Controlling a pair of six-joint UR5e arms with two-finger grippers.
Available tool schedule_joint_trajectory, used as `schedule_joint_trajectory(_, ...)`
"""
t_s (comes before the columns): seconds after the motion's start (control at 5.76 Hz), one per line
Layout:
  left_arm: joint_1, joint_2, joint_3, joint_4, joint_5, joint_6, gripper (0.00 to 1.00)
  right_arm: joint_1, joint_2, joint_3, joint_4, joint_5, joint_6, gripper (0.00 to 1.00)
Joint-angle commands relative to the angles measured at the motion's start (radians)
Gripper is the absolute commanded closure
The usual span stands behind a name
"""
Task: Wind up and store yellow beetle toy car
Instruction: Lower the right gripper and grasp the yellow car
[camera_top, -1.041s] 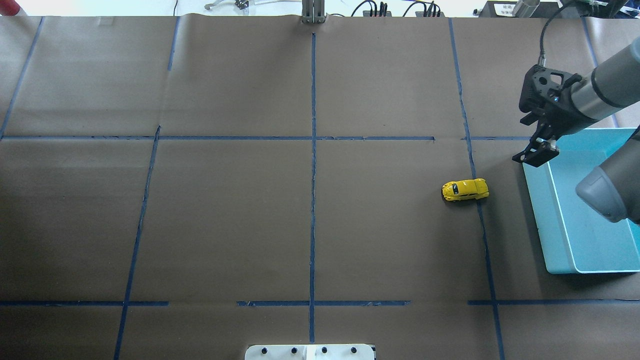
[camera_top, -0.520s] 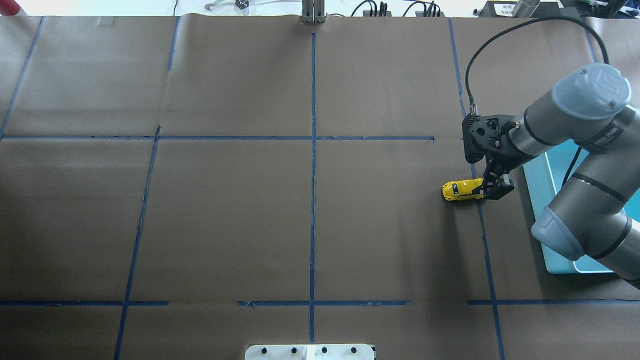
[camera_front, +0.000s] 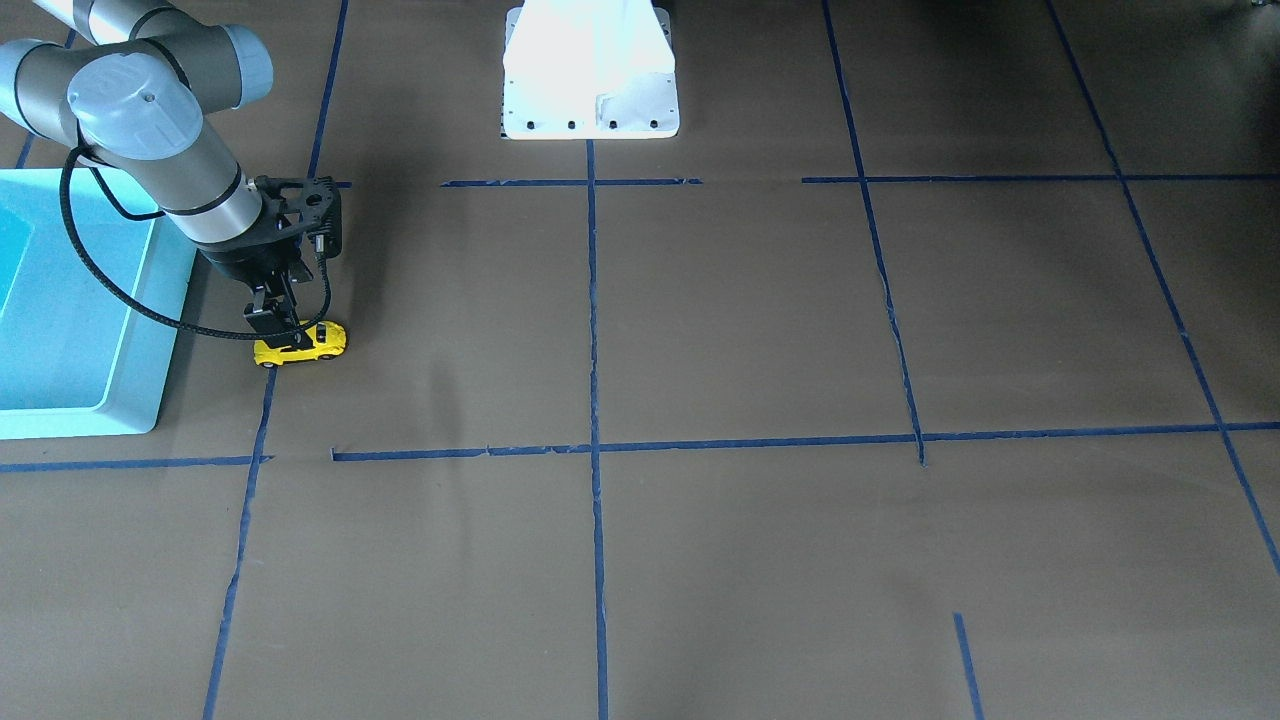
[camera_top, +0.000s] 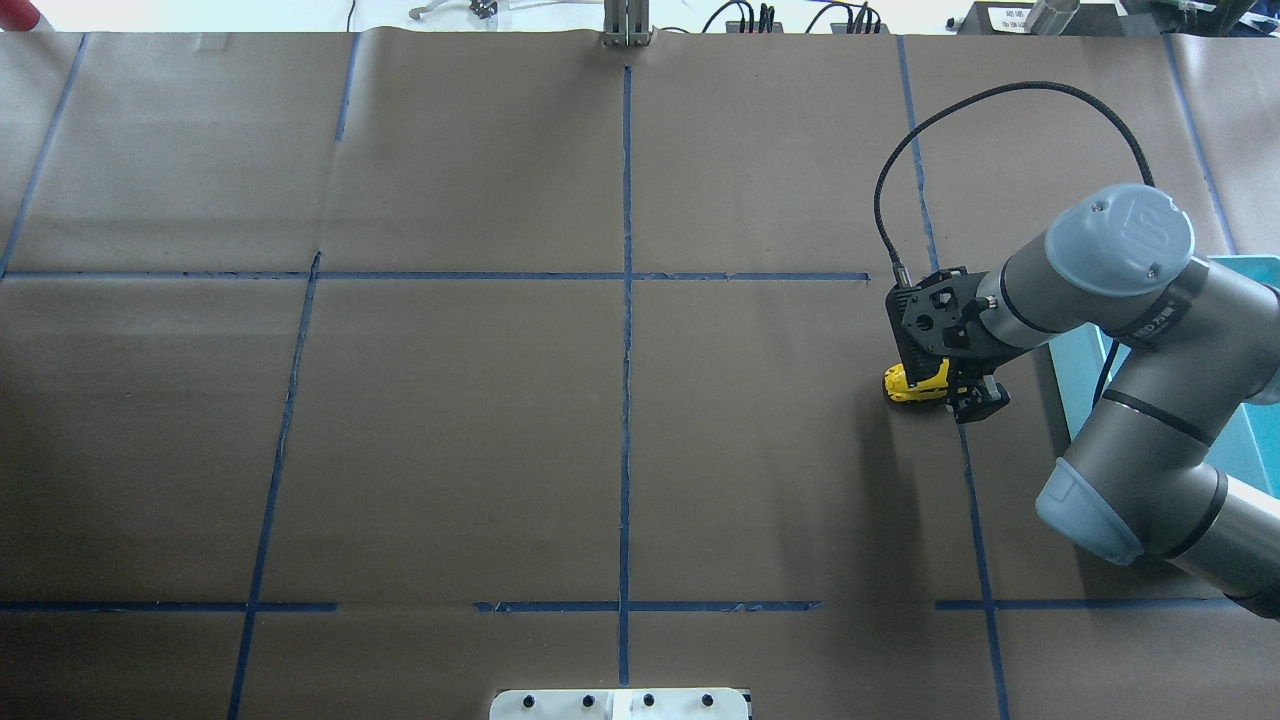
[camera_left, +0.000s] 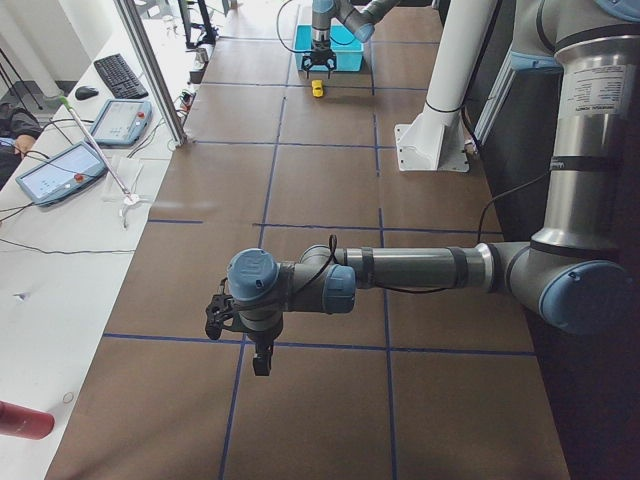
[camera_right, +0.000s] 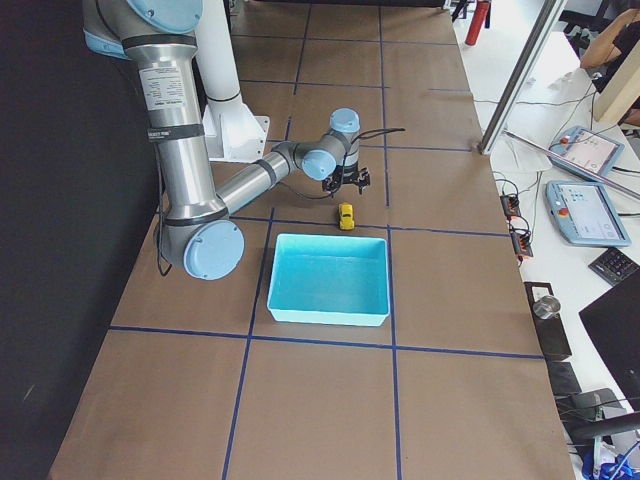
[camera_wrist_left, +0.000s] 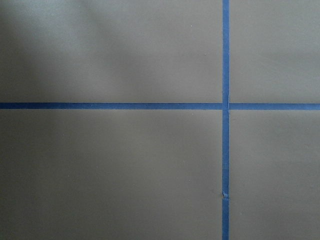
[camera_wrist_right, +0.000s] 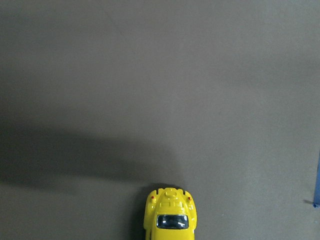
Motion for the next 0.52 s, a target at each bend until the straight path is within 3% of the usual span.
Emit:
schedule_joint_trajectory(0.0,0.000,0.000,0.001,0.000,0.000,-0.001,0.00,-0.038,-0.005,-0.020,-0.002,-0.033,-0.016,0.00)
schedule_joint_trajectory(0.35,0.000,0.000,0.001,0.000,0.000,-0.001,0.00,-0.041,-0.008,-0.029,-0.002,-0.045,-0.017,0.00)
